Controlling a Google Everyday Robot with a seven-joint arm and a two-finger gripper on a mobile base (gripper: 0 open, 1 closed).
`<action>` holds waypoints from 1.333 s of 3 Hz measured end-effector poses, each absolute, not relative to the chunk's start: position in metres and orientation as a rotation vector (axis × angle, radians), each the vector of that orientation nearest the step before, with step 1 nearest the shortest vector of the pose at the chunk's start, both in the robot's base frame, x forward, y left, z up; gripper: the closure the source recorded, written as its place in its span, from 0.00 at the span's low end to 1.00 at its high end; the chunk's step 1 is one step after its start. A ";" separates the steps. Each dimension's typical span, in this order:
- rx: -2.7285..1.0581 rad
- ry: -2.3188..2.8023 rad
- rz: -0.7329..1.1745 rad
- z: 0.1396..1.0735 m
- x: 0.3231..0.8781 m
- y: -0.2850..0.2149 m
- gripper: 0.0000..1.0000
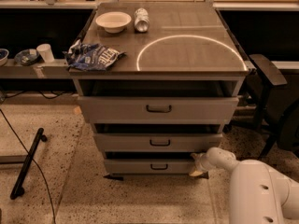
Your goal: Open bottom drawer
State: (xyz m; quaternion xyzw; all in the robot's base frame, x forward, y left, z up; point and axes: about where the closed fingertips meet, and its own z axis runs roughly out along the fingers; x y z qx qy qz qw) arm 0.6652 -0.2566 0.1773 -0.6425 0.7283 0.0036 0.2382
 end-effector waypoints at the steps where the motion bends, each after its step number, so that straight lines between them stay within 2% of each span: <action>1: -1.775 2.027 -0.013 0.174 0.658 -0.257 0.37; 3: -1.843 2.043 0.076 0.156 0.622 -0.244 0.36; 4: -1.843 2.043 0.076 0.159 0.622 -0.244 0.36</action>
Offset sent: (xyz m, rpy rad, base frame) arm -0.0438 0.0063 -0.0221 -0.0571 0.1003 0.0117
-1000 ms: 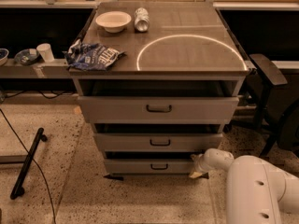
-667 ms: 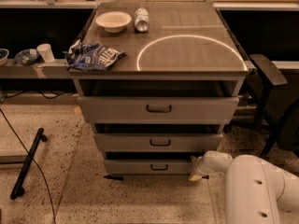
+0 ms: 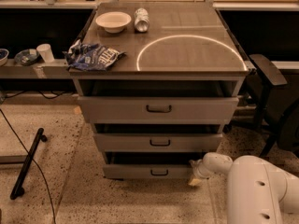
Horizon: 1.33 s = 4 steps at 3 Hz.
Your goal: Open bottom drawer
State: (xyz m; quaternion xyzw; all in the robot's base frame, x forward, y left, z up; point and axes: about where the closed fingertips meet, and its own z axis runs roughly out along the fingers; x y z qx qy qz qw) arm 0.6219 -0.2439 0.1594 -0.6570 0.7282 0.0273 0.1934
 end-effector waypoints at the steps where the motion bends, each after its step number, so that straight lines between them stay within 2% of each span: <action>1: -1.843 2.043 0.076 0.159 0.622 -0.244 0.18; 2: -1.843 2.043 0.077 0.159 0.622 -0.244 0.00; 4: -1.861 2.063 0.115 0.158 0.617 -0.241 0.00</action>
Offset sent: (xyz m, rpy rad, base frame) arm 0.0000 0.0000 0.0000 0.0000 0.0000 0.0000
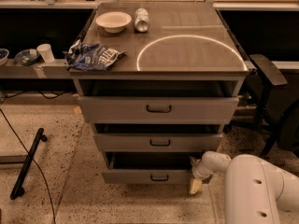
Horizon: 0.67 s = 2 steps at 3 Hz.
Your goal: Open bottom drawer
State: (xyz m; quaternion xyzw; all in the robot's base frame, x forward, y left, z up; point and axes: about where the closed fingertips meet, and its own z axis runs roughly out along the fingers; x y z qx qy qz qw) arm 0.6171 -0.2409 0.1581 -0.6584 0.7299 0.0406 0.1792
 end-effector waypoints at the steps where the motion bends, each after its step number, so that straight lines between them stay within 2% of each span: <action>1: -1.867 2.075 0.189 0.165 0.603 -0.238 0.18; 2: -1.897 2.095 0.254 0.176 0.578 -0.235 0.49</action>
Offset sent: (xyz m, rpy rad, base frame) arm -0.0607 0.0098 0.0313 0.0356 0.1505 0.0457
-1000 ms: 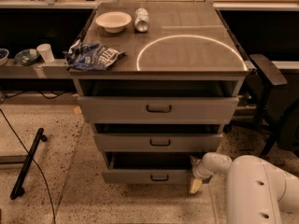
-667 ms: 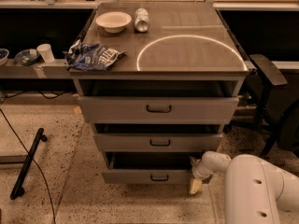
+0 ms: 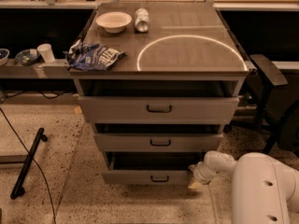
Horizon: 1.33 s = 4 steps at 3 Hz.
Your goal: Open bottom drawer
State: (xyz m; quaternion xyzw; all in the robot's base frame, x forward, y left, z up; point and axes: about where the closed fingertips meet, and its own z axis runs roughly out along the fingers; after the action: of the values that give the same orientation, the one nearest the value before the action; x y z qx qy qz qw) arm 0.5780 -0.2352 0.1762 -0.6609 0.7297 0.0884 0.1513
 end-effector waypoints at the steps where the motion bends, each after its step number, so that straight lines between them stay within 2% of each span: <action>1: -1.916 2.115 0.294 0.181 0.559 -0.233 0.65; 2: -1.928 2.122 0.342 0.188 0.538 -0.232 0.65; 4: -1.990 2.039 0.455 0.189 0.518 -0.220 0.17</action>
Offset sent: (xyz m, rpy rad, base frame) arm -0.0643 0.0013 0.0240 0.0218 0.1112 0.0265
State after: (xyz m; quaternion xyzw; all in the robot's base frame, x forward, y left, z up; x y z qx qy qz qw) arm 0.5178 -0.2195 0.1889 -0.6840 0.7009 0.1564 0.1279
